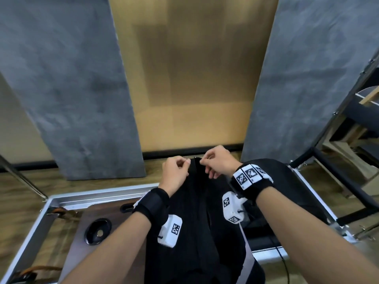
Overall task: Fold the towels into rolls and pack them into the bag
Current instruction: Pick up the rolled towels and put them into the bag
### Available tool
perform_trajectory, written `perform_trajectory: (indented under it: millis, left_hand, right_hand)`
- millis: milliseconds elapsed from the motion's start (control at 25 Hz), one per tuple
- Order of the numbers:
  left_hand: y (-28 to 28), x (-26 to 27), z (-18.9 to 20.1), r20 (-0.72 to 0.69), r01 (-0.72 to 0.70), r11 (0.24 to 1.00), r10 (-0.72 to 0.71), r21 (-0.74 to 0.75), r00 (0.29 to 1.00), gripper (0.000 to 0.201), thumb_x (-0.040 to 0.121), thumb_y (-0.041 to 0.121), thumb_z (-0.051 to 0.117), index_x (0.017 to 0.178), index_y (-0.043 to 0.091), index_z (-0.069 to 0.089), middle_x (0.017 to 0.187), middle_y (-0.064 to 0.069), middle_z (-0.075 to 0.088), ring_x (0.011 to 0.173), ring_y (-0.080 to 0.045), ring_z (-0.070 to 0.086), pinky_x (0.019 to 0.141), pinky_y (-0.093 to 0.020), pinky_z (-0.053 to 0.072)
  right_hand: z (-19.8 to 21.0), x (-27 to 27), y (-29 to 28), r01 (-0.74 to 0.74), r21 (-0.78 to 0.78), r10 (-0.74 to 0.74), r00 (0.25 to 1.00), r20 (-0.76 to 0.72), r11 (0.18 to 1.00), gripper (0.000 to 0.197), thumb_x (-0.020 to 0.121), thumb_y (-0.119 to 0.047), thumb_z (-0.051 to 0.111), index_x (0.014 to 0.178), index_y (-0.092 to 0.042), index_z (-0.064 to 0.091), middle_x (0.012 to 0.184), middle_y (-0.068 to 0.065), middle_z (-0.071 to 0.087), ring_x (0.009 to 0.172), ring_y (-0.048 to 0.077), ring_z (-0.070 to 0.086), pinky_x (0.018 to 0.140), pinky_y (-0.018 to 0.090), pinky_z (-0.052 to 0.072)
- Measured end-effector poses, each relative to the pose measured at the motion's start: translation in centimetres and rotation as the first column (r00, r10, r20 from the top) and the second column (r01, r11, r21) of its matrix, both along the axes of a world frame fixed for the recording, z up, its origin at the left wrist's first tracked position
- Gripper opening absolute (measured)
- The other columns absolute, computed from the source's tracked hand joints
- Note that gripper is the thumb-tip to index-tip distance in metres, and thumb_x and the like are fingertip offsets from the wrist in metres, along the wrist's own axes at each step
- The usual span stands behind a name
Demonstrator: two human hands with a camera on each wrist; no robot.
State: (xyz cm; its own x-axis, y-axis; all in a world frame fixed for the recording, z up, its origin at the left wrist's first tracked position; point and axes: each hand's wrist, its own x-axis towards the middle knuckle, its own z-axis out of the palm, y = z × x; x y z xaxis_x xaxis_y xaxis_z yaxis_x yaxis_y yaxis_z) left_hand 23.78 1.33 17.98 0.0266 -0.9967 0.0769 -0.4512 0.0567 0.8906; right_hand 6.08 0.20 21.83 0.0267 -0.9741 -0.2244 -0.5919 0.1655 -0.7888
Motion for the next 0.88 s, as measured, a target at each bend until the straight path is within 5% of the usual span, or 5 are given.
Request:
perform_trajectory:
  millis: [120, 280, 480, 720, 880]
  left_hand:
    - [-3.3, -0.3, -0.6, 0.108, -0.100, 0.994, 0.103, -0.033, 0.989, 0.020, 0.100, 0.024, 0.070, 0.097, 0.006, 0.078, 0.106, -0.010, 0.071, 0.103, -0.025, 0.066, 0.096, -0.037, 0.051]
    - [-6.5, -1.2, -2.1, 0.357, -0.056, 0.985, -0.007, 0.166, 0.934, 0.031, 0.104, 0.041, 0.062, 0.109, 0.016, 0.079, 0.127, -0.003, 0.068, 0.131, -0.028, 0.053, 0.109, -0.046, 0.043]
    - [-8.3, -2.1, -3.2, 0.544, -0.010, 0.960, -0.151, 0.281, 0.825, 0.039, 0.104, 0.051, 0.054, 0.108, 0.019, 0.076, 0.122, -0.003, 0.074, 0.126, -0.030, 0.060, 0.100, -0.045, 0.036]
    - [-9.0, -2.0, -3.6, 0.439, -0.066, 0.932, -0.105, 0.357, 0.892, 0.035, 0.103, 0.048, 0.059, 0.096, 0.016, 0.070, 0.108, 0.000, 0.073, 0.118, -0.030, 0.062, 0.092, -0.039, 0.031]
    - [-8.9, -2.0, -3.6, 0.219, -0.045, 0.936, -0.034, 0.349, 0.975, 0.015, 0.099, 0.033, 0.072, 0.094, 0.019, 0.072, 0.105, 0.000, 0.073, 0.118, -0.028, 0.065, 0.112, -0.045, 0.044]
  right_hand:
    - [-1.5, 0.2, -3.6, 0.210, -0.044, -0.207, 0.977, 0.060, 0.977, 0.014, 0.092, -0.004, 0.070, 0.089, 0.009, 0.076, 0.070, 0.015, 0.071, 0.049, 0.020, 0.063, 0.056, 0.030, 0.062]
    - [-3.9, 0.4, -7.1, 0.198, 0.051, -0.201, 0.978, 0.049, 0.979, 0.012, 0.092, -0.005, 0.073, 0.085, 0.004, 0.075, 0.075, 0.020, 0.071, 0.055, 0.024, 0.060, 0.068, 0.037, 0.061]
    - [-5.7, 0.4, -9.1, -0.016, 0.188, 0.019, 1.000, -0.016, 0.982, 0.024, 0.099, -0.022, 0.072, 0.104, 0.002, 0.073, 0.065, 0.010, 0.056, 0.052, 0.018, 0.048, 0.052, 0.029, 0.042]
    - [-5.3, 0.1, -9.8, -0.114, 0.206, 0.135, 0.987, -0.092, 0.972, 0.010, 0.099, -0.020, 0.070, 0.101, -0.012, 0.074, 0.062, 0.002, 0.056, 0.048, 0.014, 0.046, 0.036, 0.017, 0.034]
    - [-5.4, 0.2, -9.7, -0.107, 0.160, 0.118, 0.991, -0.062, 0.981, 0.021, 0.090, -0.007, 0.078, 0.087, -0.015, 0.058, 0.060, 0.000, 0.054, 0.046, 0.015, 0.045, 0.032, 0.016, 0.031]
